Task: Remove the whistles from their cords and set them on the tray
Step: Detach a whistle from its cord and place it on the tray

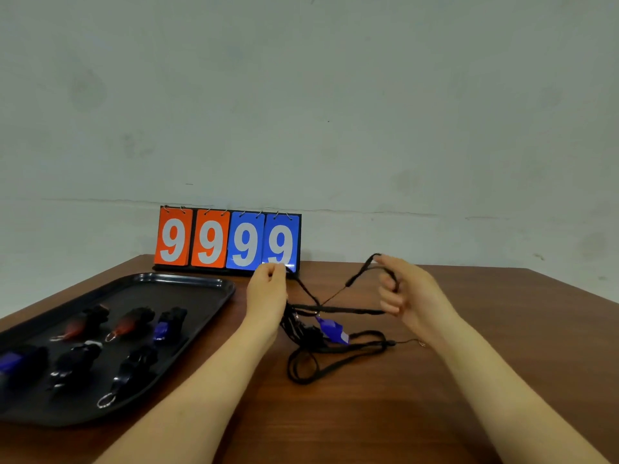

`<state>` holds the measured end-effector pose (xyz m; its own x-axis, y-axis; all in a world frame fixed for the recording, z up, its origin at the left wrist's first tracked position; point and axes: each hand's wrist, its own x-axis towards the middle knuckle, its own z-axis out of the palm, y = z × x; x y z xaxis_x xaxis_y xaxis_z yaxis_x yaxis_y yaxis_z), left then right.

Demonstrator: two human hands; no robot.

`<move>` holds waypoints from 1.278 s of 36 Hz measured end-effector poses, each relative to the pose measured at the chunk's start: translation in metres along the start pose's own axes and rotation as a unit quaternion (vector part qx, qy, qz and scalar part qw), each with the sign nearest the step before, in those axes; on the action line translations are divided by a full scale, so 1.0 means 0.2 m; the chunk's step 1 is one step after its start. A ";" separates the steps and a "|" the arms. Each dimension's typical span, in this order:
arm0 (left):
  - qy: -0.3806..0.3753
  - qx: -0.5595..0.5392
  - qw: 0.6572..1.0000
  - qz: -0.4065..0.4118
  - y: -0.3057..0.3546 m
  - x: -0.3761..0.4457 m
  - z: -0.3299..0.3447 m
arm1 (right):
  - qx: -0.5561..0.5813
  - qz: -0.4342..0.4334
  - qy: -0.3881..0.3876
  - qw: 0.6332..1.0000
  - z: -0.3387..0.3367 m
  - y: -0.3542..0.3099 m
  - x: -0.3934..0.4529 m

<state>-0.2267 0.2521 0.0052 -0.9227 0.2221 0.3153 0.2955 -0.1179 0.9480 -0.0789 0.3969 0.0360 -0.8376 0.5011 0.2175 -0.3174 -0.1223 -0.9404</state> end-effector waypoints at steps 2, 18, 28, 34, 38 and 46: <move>0.016 -0.018 1.000 0.008 0.02 0.01 -0.02 | -0.363 -0.072 0.012 0.929 -0.01 0.04 0.00; -0.118 0.208 0.966 0.093 0.00 -0.04 0.01 | 0.044 -0.086 -0.113 0.989 0.05 0.01 -0.05; -0.237 0.085 0.967 0.042 -0.01 -0.13 0.07 | -0.105 -0.103 -0.107 0.983 0.07 0.03 -0.05; -0.284 0.085 0.955 0.009 -0.01 -0.16 0.10 | 0.091 -0.087 -0.121 0.985 0.13 0.01 -0.10; -0.313 0.103 0.944 -0.015 -0.01 -0.16 0.10 | 0.260 -0.097 -0.071 0.958 0.10 -0.06 -0.11; -0.128 0.040 0.991 -0.008 0.02 -0.07 0.04 | 0.264 -0.111 0.095 0.953 -0.11 -0.07 0.03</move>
<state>-0.2109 0.2568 0.0054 -0.8373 0.4631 0.2907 0.3093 -0.0372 0.9502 -0.0688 0.4199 0.0449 -0.6442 0.7048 0.2971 -0.6988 -0.3845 -0.6032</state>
